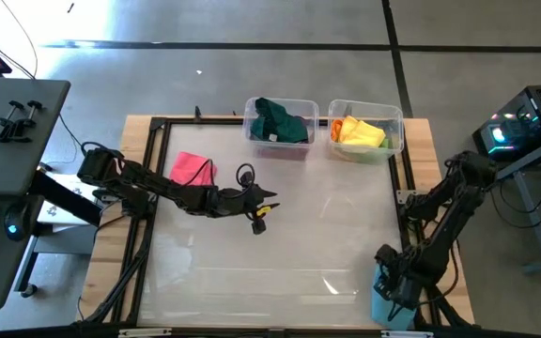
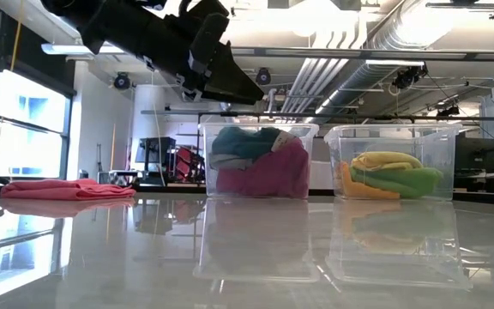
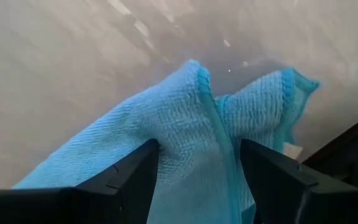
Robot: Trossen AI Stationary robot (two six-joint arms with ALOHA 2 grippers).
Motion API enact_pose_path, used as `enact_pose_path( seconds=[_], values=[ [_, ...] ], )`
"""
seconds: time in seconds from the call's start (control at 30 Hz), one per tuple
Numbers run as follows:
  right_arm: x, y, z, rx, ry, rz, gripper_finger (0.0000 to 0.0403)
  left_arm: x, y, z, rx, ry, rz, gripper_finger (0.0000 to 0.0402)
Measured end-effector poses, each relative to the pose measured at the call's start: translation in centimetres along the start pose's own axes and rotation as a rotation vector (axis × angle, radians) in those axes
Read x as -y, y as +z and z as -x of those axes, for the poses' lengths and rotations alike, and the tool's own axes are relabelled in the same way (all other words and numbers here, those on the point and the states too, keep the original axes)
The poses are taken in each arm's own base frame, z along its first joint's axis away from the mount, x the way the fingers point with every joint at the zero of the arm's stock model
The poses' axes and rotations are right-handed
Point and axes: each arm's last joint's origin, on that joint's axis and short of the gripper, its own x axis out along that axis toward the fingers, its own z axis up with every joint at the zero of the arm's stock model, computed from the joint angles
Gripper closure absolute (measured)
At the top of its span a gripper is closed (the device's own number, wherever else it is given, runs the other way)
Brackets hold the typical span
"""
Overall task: Sort towels by color in basket
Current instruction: Put the blue towel into the right transparent bin
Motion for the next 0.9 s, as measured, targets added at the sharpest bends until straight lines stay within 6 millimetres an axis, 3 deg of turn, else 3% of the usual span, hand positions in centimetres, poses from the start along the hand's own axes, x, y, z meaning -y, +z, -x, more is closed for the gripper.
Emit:
enact_pose_path(
  seconds=[0.47, 0.8, 0.9],
  values=[
    [-0.6, -0.2, -2.0, 0.028, -0.068, 0.148, 0.0195, -0.4, 0.0, -0.2, -0.001, 0.012, 0.024, 0.0271],
    [-0.8, -0.1, -2.3, 0.1, -0.043, 0.235, 0.0296, -0.4, 0.0, -0.2, -0.001, 0.012, 0.024, 0.0271],
    [-0.9, 0.3, -2.3, 0.263, -0.025, 0.364, 0.0336, -0.4, 0.0, -0.2, -0.001, 0.012, 0.023, 0.0271]
  ],
)
